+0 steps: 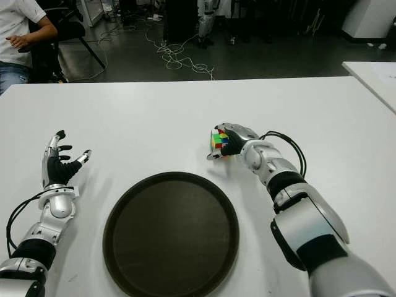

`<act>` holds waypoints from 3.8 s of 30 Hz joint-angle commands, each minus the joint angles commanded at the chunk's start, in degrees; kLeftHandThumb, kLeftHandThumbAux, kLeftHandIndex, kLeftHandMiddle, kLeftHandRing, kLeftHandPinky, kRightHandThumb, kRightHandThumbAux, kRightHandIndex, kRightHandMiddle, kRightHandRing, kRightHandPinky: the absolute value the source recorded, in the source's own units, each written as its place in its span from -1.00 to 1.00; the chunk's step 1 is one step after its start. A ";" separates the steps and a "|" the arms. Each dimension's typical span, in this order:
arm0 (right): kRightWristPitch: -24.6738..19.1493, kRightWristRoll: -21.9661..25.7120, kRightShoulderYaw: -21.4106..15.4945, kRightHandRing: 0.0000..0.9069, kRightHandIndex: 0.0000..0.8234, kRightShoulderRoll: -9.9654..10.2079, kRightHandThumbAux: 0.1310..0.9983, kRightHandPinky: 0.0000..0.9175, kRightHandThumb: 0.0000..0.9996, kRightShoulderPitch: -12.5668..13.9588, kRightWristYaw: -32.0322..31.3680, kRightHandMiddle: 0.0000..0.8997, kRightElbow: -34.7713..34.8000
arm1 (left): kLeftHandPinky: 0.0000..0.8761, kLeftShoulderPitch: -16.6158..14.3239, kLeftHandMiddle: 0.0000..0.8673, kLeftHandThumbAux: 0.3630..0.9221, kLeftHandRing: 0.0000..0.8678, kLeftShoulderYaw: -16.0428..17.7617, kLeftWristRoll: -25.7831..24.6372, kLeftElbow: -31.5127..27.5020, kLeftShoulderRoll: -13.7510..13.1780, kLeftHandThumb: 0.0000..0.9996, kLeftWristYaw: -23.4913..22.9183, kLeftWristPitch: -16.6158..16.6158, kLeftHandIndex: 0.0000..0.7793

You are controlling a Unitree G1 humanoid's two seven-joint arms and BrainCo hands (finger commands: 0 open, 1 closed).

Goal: Pick up the Rubik's Cube and put it in the plate

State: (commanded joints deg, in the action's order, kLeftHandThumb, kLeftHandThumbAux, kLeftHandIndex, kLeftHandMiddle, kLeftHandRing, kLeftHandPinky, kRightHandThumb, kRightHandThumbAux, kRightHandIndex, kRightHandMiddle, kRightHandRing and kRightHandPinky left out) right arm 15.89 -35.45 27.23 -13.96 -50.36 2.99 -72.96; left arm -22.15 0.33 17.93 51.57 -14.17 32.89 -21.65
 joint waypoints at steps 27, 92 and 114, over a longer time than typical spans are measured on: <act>-1.64 -0.12 -0.27 -0.58 -0.82 0.17 0.26 -0.42 -0.46 -0.10 0.62 -0.68 -0.65 | 0.46 0.33 -0.17 0.35 0.44 -0.14 0.20 -0.54 -0.03 -1.00 0.09 -0.23 -1.00; 2.36 10.89 -11.13 0.75 0.04 0.47 0.24 0.71 0.71 2.36 5.41 0.30 5.61 | -0.18 0.68 -0.60 0.26 -0.31 -0.19 0.56 -1.81 -0.16 -0.98 -0.25 1.72 -1.00; 6.07 28.84 -22.78 0.78 0.07 0.00 0.24 0.75 0.70 16.98 -6.67 0.30 36.34 | 0.67 0.32 0.09 0.39 0.66 0.04 0.20 -1.56 0.06 -0.99 -0.22 1.97 -1.00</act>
State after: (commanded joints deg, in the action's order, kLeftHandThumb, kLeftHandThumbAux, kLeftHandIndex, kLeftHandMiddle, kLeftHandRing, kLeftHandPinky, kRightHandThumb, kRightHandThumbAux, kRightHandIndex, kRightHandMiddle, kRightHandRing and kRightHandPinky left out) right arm 21.95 -6.61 4.45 -13.96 -33.38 -3.68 -36.62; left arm -21.82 0.37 18.13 50.01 -14.11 32.68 -19.68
